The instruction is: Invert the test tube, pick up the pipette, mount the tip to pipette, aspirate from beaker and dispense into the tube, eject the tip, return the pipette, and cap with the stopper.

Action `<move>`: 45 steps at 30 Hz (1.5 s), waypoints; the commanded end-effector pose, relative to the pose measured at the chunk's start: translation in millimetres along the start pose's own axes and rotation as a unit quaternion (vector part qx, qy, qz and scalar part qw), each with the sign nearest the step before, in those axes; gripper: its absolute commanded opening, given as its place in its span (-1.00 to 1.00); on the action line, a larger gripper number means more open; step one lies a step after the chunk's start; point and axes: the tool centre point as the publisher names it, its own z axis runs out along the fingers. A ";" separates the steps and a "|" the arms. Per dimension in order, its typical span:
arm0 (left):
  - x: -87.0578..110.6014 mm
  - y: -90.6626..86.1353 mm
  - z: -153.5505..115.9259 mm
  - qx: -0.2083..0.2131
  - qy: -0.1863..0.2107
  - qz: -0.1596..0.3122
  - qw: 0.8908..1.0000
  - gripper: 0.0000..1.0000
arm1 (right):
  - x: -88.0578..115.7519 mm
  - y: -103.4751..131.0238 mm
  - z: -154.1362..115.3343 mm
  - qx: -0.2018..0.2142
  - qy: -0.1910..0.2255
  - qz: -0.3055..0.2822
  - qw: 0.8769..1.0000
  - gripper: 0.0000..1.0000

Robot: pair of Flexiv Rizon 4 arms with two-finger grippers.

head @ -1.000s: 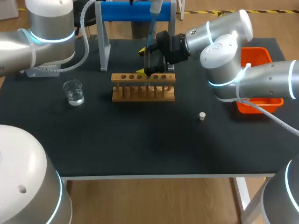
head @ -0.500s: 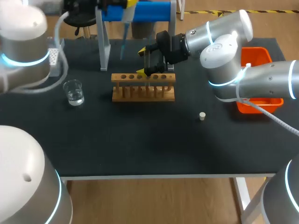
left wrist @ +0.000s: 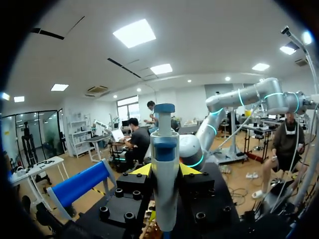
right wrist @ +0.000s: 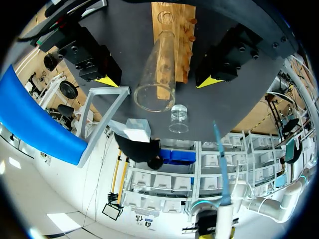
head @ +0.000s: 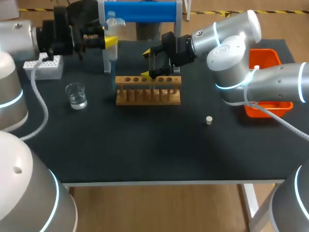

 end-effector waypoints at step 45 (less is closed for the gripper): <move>56.4 15.1 110.6 0.016 0.062 -0.025 0.998 -1.00 | 2.2 -2.6 -24.6 -0.015 -0.003 0.004 1.000 1.00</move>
